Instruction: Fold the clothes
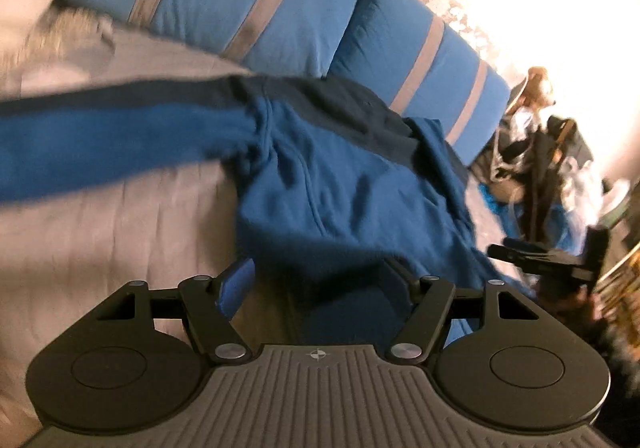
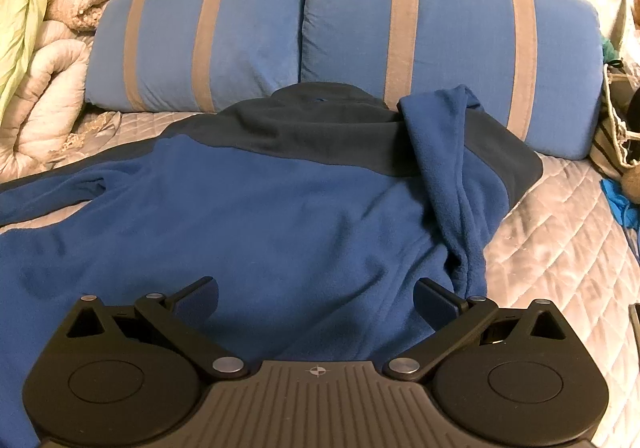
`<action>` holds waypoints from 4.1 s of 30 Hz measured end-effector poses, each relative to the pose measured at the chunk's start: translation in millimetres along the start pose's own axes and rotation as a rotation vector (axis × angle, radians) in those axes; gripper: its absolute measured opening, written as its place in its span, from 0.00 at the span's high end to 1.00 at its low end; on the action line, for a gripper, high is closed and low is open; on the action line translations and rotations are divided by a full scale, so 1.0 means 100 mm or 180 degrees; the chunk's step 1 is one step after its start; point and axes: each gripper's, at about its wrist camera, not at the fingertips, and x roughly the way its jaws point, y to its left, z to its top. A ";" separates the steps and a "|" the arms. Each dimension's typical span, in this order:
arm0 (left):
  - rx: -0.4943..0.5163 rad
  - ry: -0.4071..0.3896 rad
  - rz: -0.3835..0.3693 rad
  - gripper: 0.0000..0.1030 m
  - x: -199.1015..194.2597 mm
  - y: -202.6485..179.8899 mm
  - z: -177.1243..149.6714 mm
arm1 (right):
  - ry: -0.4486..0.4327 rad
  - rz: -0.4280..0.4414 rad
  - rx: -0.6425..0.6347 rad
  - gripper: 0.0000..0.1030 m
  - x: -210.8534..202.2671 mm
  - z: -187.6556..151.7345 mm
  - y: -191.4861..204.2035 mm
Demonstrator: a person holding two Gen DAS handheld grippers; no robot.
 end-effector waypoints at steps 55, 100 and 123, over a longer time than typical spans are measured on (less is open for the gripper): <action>0.1021 -0.0612 0.1318 0.31 0.41 -1.60 0.01 | -0.0065 0.0003 0.0019 0.00 -0.05 -0.02 0.01; 0.1089 -0.0186 0.1687 0.31 1.09 -1.53 -0.10 | 0.0094 0.0484 0.0036 0.02 0.06 0.13 -0.08; 0.1032 -0.0111 0.1585 0.31 1.14 -1.49 -0.06 | -0.0230 -0.0305 0.0909 0.49 0.98 0.84 -1.53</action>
